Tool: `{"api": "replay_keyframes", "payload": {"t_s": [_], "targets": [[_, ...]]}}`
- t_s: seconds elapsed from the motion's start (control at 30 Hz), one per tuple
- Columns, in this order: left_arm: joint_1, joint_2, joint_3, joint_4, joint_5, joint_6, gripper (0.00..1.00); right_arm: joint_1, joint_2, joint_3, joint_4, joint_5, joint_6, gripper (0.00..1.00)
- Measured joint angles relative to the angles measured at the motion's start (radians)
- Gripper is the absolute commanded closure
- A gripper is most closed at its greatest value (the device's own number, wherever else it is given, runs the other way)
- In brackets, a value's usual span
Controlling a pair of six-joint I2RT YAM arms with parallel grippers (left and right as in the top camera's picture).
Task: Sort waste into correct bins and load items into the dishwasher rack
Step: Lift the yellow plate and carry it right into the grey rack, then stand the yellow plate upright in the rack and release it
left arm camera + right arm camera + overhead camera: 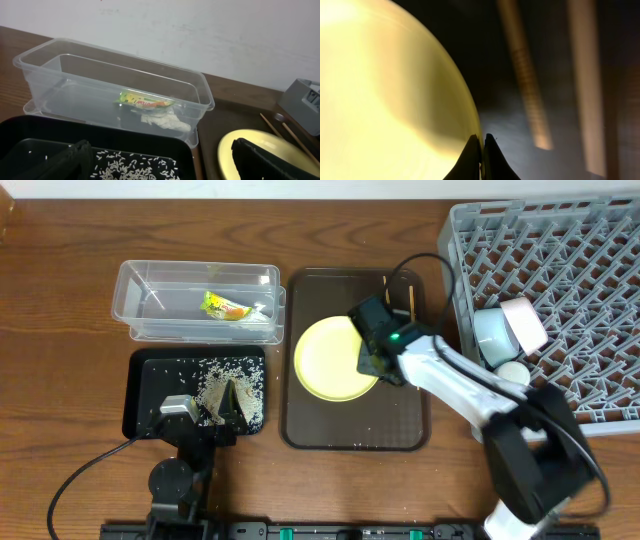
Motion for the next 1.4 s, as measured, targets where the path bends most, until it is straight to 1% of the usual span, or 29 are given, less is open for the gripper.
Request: {"api": "replay_keyframes", "payload": {"t_s": [0.13,0.2,0.27,0.33,0.43,0.5,0.63,0.73,0.83,1.0,1.2,1.3,1.4], "targets": [[0.0,0.0,0.0,0.0,0.0,0.0,0.08,-0.038,-0.216,-0.002,-0.04,0.163,-0.096,0.99],[0.0,0.0,0.0,0.0,0.0,0.0,0.08,-0.067,-0.354,0.0,-0.033,0.311,-0.168,0.99],[0.0,0.0,0.0,0.0,0.0,0.0,0.08,-0.09,-0.459,0.002,-0.015,0.446,-0.233,0.99],[0.0,0.0,0.0,0.0,0.0,0.0,0.08,-0.122,-0.56,0.003,0.014,0.602,-0.328,0.99],[0.0,0.0,0.0,0.0,0.0,0.0,0.08,-0.184,-0.644,0.005,0.06,0.776,-0.471,0.99],[0.0,0.0,0.0,0.0,0.0,0.0,0.09,-0.241,-0.663,0.005,0.093,0.857,-0.568,0.99],[0.0,0.0,0.0,0.0,0.0,0.0,0.08,-0.404,-0.638,0.005,0.156,0.937,-0.738,0.99],[0.0,0.0,0.0,0.0,0.0,0.0,0.09,-0.506,-0.597,0.005,0.197,0.964,-0.814,0.99],[0.0,0.0,0.0,0.0,0.0,0.0,0.09,-0.579,-0.536,0.005,0.207,0.976,-0.859,0.99],[0.0,0.0,0.0,0.0,0.0,0.0,0.09,-0.628,-0.412,0.005,0.208,0.978,-0.891,0.99],[0.0,0.0,0.0,0.0,0.0,0.0,0.08,-0.629,-0.24,0.005,0.243,0.985,-0.925,0.99],[0.0,0.0,0.0,0.0,0.0,0.0,0.09,-0.629,-0.183,0.005,0.277,1.003,-0.964,0.99],[0.0,0.0,0.0,0.0,0.0,0.0,0.08,-0.62,-0.166,0.005,0.29,1.015,-0.989,0.99]]}}
